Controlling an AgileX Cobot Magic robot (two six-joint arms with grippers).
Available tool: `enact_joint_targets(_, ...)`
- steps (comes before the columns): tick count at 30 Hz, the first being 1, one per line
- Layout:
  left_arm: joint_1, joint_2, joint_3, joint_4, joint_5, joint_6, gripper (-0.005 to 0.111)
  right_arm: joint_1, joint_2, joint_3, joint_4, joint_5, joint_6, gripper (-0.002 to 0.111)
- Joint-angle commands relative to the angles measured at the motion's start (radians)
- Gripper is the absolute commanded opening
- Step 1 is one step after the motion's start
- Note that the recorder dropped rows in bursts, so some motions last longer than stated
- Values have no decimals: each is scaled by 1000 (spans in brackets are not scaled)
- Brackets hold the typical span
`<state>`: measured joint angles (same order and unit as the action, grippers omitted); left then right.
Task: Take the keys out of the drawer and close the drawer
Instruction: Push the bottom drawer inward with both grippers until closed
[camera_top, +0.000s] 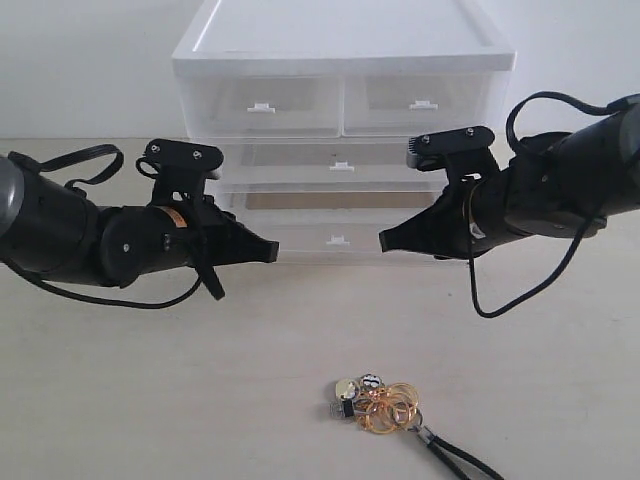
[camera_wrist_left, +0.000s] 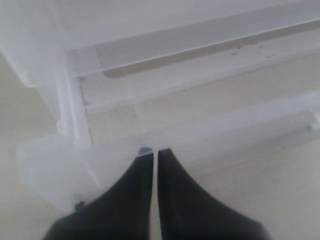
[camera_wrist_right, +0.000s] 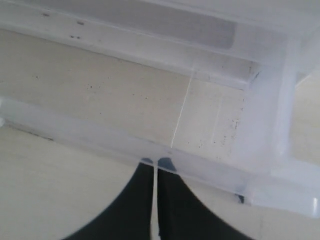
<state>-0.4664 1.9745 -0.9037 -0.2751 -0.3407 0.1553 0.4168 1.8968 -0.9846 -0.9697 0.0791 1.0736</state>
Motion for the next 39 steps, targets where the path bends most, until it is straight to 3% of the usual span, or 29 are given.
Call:
enact_joint_targets(1, 4, 7, -11, 10, -114, -6, 4, -12, 1, -14, -36, -7, -9, 0)
enact_joint_targets(39, 11, 100, -105, 30, -209, -6, 4, -49, 105, -146, -134, -1, -10, 0)
